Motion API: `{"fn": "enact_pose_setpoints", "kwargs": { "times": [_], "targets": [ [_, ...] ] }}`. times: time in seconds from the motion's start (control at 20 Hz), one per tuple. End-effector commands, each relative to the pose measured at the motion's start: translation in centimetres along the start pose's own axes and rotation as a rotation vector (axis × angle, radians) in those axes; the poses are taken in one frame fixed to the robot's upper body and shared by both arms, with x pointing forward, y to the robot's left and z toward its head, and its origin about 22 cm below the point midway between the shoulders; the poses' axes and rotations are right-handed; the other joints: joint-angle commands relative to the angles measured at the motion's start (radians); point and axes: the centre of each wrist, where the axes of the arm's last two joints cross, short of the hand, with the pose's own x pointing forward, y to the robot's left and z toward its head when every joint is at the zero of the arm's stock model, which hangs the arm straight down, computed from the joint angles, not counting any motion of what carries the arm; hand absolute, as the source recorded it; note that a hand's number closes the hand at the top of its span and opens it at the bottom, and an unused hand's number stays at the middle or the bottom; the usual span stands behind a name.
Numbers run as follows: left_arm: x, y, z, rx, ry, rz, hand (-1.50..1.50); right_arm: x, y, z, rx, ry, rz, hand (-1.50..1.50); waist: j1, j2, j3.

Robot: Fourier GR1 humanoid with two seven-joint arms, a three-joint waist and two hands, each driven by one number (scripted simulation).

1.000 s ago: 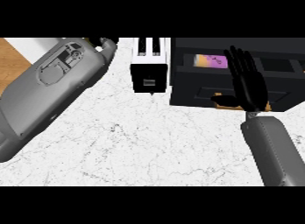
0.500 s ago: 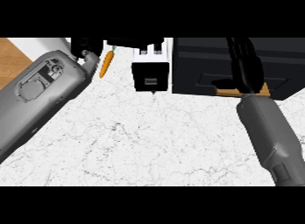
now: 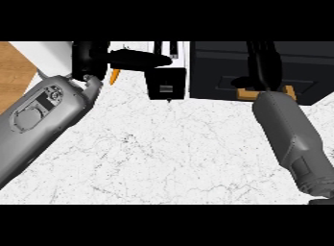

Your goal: Pick up the can, place it into the drawer and close the drawer

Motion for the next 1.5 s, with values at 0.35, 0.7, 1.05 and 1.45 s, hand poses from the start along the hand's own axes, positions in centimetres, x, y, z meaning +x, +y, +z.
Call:
{"fn": "enact_pose_setpoints", "kwargs": {
  "times": [0.35, 0.7, 1.05, 1.45],
  "targets": [
    [-2.6, 0.2, 2.5, -0.017, -0.011, -0.006, -1.5, 1.6, -3.4, -5.5, -0.008, 0.011, -0.026, -1.5, 0.029, 0.022, 0.005],
    [-3.4, 3.0, 2.8, -0.006, -0.005, -0.009, -1.5, 2.5, -3.8, -6.1, -0.018, -0.005, -0.186, -1.5, 0.037, 0.02, 0.006],
    [-4.2, 3.2, 3.1, 0.017, 0.011, -0.023, -1.5, 5.2, -2.9, -5.7, -0.033, 0.016, -0.476, -1.5, 0.008, 0.012, 0.007],
    [-5.3, 3.3, 4.1, 0.033, 0.009, -0.005, -1.5, 7.5, -3.6, -6.7, -0.02, 0.12, -0.833, -1.5, -0.011, 0.002, 0.005]
  ]
}}
